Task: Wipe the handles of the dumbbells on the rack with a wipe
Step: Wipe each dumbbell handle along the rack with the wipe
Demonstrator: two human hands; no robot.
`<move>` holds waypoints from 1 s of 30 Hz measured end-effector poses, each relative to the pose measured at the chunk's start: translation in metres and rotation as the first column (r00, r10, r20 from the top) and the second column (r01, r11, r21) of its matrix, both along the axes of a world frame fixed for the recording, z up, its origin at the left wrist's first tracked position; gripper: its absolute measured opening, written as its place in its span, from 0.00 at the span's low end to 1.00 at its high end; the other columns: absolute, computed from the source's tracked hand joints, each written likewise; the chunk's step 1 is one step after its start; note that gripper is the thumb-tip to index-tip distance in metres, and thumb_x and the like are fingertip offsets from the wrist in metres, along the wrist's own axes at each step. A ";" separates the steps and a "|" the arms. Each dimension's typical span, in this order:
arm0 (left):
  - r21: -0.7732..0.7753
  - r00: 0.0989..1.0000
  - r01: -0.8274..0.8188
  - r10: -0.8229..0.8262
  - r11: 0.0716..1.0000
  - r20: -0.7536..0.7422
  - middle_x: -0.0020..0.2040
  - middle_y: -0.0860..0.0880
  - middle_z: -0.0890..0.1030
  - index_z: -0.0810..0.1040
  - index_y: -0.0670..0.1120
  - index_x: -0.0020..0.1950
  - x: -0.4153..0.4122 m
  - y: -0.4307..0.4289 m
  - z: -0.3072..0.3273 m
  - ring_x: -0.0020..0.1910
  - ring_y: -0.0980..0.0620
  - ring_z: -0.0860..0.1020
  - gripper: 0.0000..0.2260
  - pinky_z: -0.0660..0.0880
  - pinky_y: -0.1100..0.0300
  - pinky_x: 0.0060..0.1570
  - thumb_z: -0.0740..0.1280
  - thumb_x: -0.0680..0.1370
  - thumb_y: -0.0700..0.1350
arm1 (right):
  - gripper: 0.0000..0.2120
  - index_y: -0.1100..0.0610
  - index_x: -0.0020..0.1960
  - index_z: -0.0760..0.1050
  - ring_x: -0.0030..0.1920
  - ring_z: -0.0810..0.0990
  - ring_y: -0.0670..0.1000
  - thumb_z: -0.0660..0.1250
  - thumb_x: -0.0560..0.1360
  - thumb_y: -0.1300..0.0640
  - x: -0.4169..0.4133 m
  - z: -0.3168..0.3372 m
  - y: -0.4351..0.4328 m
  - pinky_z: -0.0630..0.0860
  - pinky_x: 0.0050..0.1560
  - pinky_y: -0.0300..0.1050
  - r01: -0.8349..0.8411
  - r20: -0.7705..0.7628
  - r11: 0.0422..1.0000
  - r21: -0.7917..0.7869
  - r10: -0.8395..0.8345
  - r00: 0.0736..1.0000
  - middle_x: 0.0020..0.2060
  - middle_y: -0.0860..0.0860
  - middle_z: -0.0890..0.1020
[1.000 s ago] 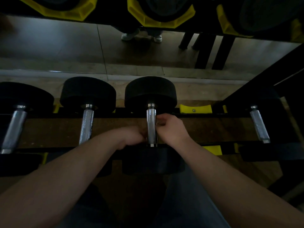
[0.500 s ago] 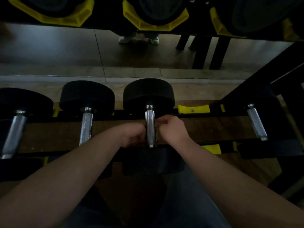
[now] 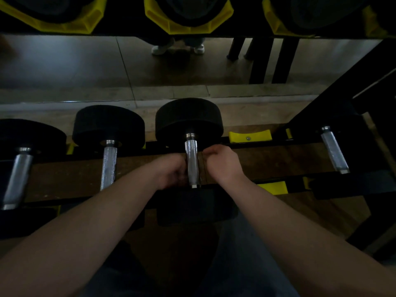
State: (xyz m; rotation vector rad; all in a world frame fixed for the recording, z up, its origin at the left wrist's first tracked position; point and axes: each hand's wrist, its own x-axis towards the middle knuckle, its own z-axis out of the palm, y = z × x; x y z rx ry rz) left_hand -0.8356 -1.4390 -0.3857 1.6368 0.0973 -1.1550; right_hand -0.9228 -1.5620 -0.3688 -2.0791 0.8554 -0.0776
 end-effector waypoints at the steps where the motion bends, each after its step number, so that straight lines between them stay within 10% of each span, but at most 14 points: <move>1: -0.099 0.996 -0.088 0.084 0.991 -0.041 0.40 0.43 0.79 0.77 0.37 0.52 0.003 -0.003 0.002 0.35 0.48 0.80 0.21 0.79 0.58 0.34 0.52 0.66 0.27 | 0.16 0.52 0.62 0.81 0.58 0.79 0.51 0.60 0.79 0.60 0.000 0.001 0.000 0.69 0.54 0.38 -0.009 0.006 1.000 0.005 0.009 1.000 0.59 0.51 0.82; 4: -0.160 0.995 -0.094 0.099 0.983 0.023 0.47 0.43 0.83 0.80 0.39 0.54 0.006 -0.004 -0.002 0.44 0.47 0.83 0.18 0.81 0.54 0.45 0.55 0.72 0.28 | 0.16 0.52 0.62 0.80 0.52 0.77 0.47 0.60 0.79 0.60 0.000 0.001 0.000 0.70 0.51 0.39 -0.042 0.024 0.999 0.027 0.041 0.999 0.58 0.51 0.82; 8: 0.248 0.888 0.296 -0.361 0.923 0.285 0.49 0.46 0.86 0.85 0.46 0.53 -0.002 0.028 -0.005 0.50 0.48 0.84 0.07 0.80 0.50 0.55 0.69 0.78 0.39 | 0.15 0.50 0.60 0.81 0.51 0.76 0.46 0.61 0.79 0.60 0.000 -0.001 -0.001 0.70 0.50 0.39 -0.048 0.031 0.998 0.034 0.047 0.998 0.56 0.50 0.82; 16: 0.020 0.896 -0.084 0.066 0.996 0.440 0.43 0.43 0.86 0.86 0.40 0.51 -0.015 0.018 0.005 0.34 0.58 0.82 0.06 0.77 0.68 0.33 0.75 0.75 0.39 | 0.14 0.51 0.58 0.82 0.55 0.79 0.48 0.63 0.77 0.58 -0.001 0.003 0.001 0.71 0.52 0.40 -0.102 0.015 0.995 -0.001 0.102 0.995 0.54 0.49 0.83; 22: 0.391 0.794 0.214 -0.392 0.895 0.464 0.38 0.52 0.84 0.87 0.49 0.45 -0.021 0.032 0.006 0.38 0.57 0.80 0.05 0.72 0.67 0.33 0.77 0.72 0.49 | 0.10 0.49 0.52 0.80 0.47 0.77 0.45 0.64 0.75 0.59 -0.001 0.000 0.002 0.69 0.41 0.36 -0.122 0.033 0.993 0.000 0.122 0.992 0.44 0.45 0.80; 30: -0.102 0.855 -0.161 0.190 0.982 0.483 0.42 0.50 0.85 0.86 0.49 0.48 -0.019 0.003 -0.004 0.37 0.59 0.81 0.03 0.74 0.65 0.36 0.75 0.75 0.45 | 0.07 0.48 0.54 0.83 0.50 0.82 0.42 0.70 0.78 0.52 0.002 -0.009 -0.002 0.76 0.50 0.36 -0.273 0.167 0.957 0.099 0.254 0.953 0.48 0.44 0.85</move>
